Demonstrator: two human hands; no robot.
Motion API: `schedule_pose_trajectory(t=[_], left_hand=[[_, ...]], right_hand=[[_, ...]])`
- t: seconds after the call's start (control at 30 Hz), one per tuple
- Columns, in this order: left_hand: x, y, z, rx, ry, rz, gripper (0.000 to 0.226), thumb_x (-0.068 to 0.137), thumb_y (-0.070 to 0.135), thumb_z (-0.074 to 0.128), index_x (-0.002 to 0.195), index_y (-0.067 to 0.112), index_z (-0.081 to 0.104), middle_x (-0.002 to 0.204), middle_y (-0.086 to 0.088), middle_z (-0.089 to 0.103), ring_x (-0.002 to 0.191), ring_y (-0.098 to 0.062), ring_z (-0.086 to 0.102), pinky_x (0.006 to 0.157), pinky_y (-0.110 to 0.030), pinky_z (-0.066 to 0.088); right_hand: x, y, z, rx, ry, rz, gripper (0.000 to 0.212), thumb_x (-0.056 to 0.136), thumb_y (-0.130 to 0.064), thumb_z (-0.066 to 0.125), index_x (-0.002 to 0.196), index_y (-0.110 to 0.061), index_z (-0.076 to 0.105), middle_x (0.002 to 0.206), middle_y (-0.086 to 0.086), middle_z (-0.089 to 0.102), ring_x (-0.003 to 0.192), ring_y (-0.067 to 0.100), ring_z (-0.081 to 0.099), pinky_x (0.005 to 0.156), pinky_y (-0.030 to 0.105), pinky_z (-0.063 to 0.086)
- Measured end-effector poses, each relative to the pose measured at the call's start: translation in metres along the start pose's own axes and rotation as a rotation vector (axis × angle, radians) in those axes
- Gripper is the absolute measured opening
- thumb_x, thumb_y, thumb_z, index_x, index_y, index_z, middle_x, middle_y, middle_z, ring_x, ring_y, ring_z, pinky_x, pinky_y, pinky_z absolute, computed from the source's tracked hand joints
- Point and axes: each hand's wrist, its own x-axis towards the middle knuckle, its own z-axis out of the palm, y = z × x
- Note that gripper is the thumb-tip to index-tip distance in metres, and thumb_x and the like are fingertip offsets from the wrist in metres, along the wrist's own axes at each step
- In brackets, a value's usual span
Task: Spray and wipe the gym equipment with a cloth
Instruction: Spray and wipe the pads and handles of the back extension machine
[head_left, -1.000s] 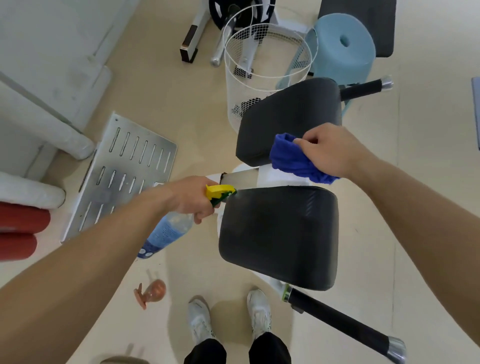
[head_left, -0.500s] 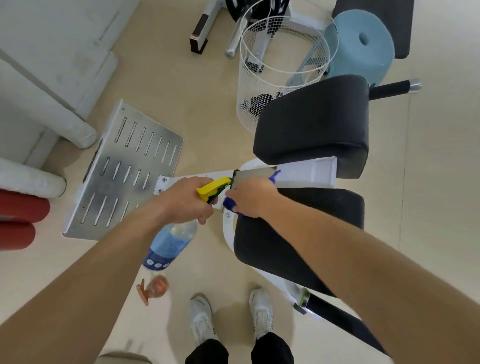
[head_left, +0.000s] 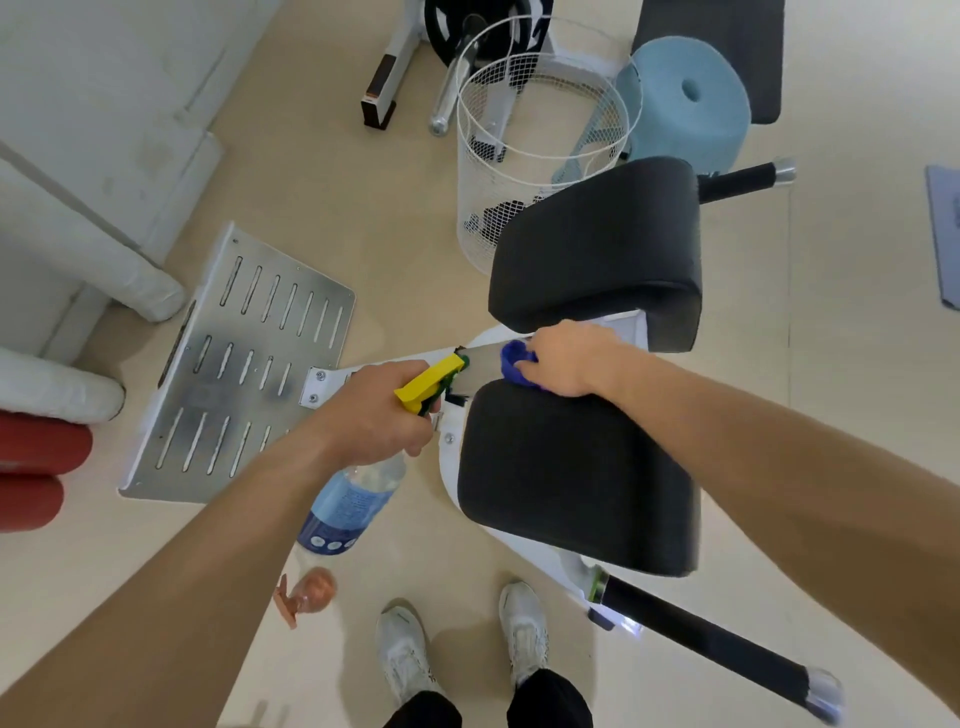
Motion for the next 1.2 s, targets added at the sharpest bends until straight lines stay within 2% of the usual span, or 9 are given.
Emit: schedule_pose_trajectory(t=[0.17, 0.3, 0.43, 0.5, 0.57, 0.7, 0.9, 1.0, 1.2], left_hand=[[-0.006, 0.028, 0.006, 0.032, -0.009, 0.060, 0.027, 0.065, 0.003, 0.074, 0.078, 0.022, 0.060, 0.076, -0.006, 0.067, 0.074, -0.032, 0.065, 0.070, -0.044, 0.058], [-0.012, 0.048, 0.009, 0.027, -0.009, 0.115, 0.035, 0.067, -0.004, 0.075, 0.074, 0.025, 0.057, 0.073, -0.004, 0.065, 0.069, -0.027, 0.061, 0.064, -0.034, 0.052], [-0.021, 0.049, 0.010, 0.010, 0.008, 0.109, 0.034, 0.067, -0.003, 0.074, 0.074, 0.026, 0.057, 0.073, -0.003, 0.064, 0.068, -0.023, 0.059, 0.065, -0.035, 0.053], [-0.025, 0.042, 0.013, 0.001, 0.013, 0.100, 0.030, 0.066, 0.002, 0.073, 0.075, 0.026, 0.058, 0.071, -0.001, 0.065, 0.068, -0.023, 0.060, 0.066, -0.038, 0.054], [-0.030, 0.037, 0.015, -0.015, 0.011, 0.088, 0.024, 0.063, 0.011, 0.070, 0.077, 0.026, 0.059, 0.073, -0.003, 0.066, 0.070, -0.026, 0.062, 0.066, -0.038, 0.054], [-0.034, 0.021, 0.020, -0.063, 0.048, 0.057, 0.026, 0.067, 0.006, 0.072, 0.079, 0.025, 0.060, 0.076, -0.003, 0.068, 0.073, -0.027, 0.063, 0.069, -0.039, 0.054], [-0.031, -0.001, 0.028, -0.092, 0.155, 0.067, 0.031, 0.073, -0.002, 0.073, 0.078, 0.025, 0.059, 0.076, 0.003, 0.067, 0.073, -0.024, 0.063, 0.070, -0.042, 0.057], [-0.028, -0.012, 0.028, -0.144, 0.220, 0.067, 0.026, 0.067, 0.001, 0.072, 0.082, 0.021, 0.062, 0.075, 0.001, 0.068, 0.076, -0.030, 0.064, 0.073, -0.052, 0.057], [-0.033, -0.001, 0.031, -0.050, 0.163, 0.125, 0.036, 0.071, 0.004, 0.074, 0.099, 0.023, 0.065, 0.092, 0.003, 0.070, 0.083, -0.026, 0.062, 0.069, -0.038, 0.050]], right_hand=[[-0.079, 0.047, -0.022, 0.023, 0.057, 0.029, 0.035, 0.101, -0.046, 0.045, 0.123, -0.024, 0.060, 0.099, 0.000, 0.066, 0.080, 0.017, 0.051, 0.075, 0.030, 0.039], [-0.127, 0.072, -0.018, 0.205, 0.134, 0.093, 0.011, 0.098, -0.035, 0.056, 0.102, -0.025, 0.055, 0.074, -0.004, 0.058, 0.071, 0.020, 0.054, 0.064, 0.029, 0.038], [-0.139, 0.080, 0.020, 0.264, 0.319, 0.138, 0.012, 0.098, -0.027, 0.053, 0.105, -0.018, 0.055, 0.101, 0.007, 0.066, 0.083, 0.031, 0.056, 0.068, 0.034, 0.039], [-0.129, 0.072, 0.034, 0.176, 0.391, 0.083, 0.033, 0.100, -0.026, 0.049, 0.131, -0.015, 0.054, 0.127, 0.004, 0.060, 0.104, 0.031, 0.059, 0.081, 0.034, 0.046], [-0.117, 0.061, 0.035, 0.059, 0.434, -0.015, 0.043, 0.101, -0.032, 0.045, 0.143, -0.020, 0.047, 0.138, 0.003, 0.054, 0.120, 0.029, 0.054, 0.099, 0.038, 0.046], [-0.090, 0.026, 0.024, -0.285, 0.326, -0.188, 0.044, 0.101, -0.042, 0.043, 0.144, -0.032, 0.041, 0.142, 0.002, 0.049, 0.128, 0.027, 0.048, 0.105, 0.046, 0.042], [-0.013, -0.056, 0.031, -0.472, 0.049, -0.093, 0.054, 0.095, -0.032, 0.053, 0.146, -0.024, 0.038, 0.140, 0.013, 0.043, 0.121, 0.035, 0.048, 0.093, 0.049, 0.045], [0.012, -0.088, 0.051, -0.519, 0.038, -0.082, 0.045, 0.100, -0.033, 0.045, 0.144, -0.025, 0.041, 0.142, 0.013, 0.045, 0.125, 0.034, 0.046, 0.098, 0.050, 0.041], [-0.032, -0.068, 0.066, -0.454, 0.175, -0.269, 0.047, 0.097, -0.033, 0.053, 0.143, -0.033, 0.045, 0.151, 0.005, 0.040, 0.138, 0.033, 0.035, 0.115, 0.053, 0.025]])
